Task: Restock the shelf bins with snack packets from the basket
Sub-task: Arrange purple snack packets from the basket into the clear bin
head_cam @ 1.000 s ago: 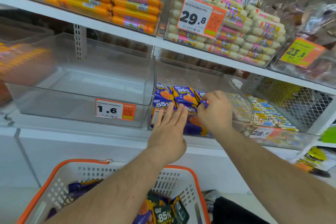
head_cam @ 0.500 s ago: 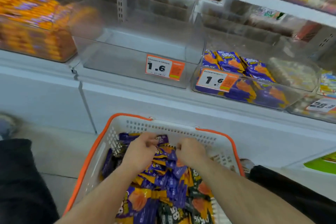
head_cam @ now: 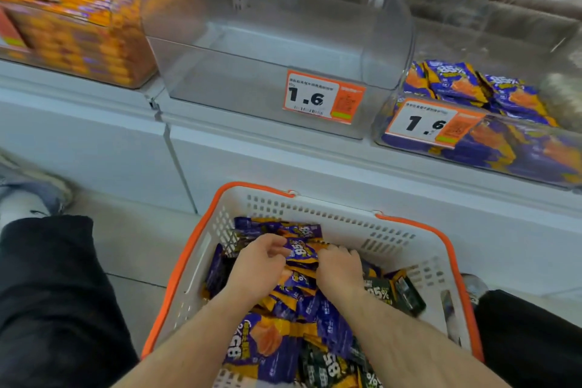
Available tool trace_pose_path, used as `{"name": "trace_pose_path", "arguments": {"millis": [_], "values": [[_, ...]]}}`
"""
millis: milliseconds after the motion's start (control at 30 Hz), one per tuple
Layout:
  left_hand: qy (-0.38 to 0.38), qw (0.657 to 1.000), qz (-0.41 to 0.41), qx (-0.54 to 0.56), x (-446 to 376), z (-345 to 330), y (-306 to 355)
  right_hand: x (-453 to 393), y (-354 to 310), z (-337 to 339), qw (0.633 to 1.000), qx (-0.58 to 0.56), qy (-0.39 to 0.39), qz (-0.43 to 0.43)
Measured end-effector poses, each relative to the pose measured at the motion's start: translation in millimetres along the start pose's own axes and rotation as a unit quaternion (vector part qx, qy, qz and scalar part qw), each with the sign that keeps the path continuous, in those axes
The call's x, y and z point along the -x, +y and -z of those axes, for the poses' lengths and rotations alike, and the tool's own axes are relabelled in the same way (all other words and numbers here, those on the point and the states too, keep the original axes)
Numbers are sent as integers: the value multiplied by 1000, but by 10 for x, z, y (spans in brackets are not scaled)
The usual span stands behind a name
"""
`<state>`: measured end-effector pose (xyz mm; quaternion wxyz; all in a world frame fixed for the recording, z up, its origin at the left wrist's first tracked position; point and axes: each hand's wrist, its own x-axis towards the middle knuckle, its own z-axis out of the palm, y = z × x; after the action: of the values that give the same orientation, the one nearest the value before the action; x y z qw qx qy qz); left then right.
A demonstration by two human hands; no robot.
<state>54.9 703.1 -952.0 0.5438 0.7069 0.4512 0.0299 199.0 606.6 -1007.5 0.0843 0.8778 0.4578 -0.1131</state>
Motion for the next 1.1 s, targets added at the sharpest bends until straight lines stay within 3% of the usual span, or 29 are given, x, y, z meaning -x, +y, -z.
{"name": "trace_pose_path", "arguments": {"millis": [200, 267, 333, 467, 600, 700, 800, 1100], "values": [[-14, 999, 43, -10, 102, -179, 28, 144, -3, 346, 996, -40, 67, 40], [-51, 987, 100, 113, 156, -267, 113, 253, -8, 496, 994, -48, 86, 49], [-94, 950, 139, 264, 184, -340, 202, 403, -22, 591, 988, -60, 123, 75], [-118, 914, 98, 375, 285, -378, 459, 692, -9, 747, 979, -47, 162, 114], [-108, 938, 33, 328, 367, -403, 582, 852, 80, 931, 986, -99, 124, 55], [-103, 944, -20, 313, 419, -377, 672, 943, 168, 1150, 972, -150, 183, -9], [-107, 958, -84, 254, 490, -321, 804, 1014, 239, 1373, 970, -169, 163, -68], [-110, 953, -205, 192, 553, -103, 1341, 1053, 362, 1681, 936, -224, 260, -78]]}}
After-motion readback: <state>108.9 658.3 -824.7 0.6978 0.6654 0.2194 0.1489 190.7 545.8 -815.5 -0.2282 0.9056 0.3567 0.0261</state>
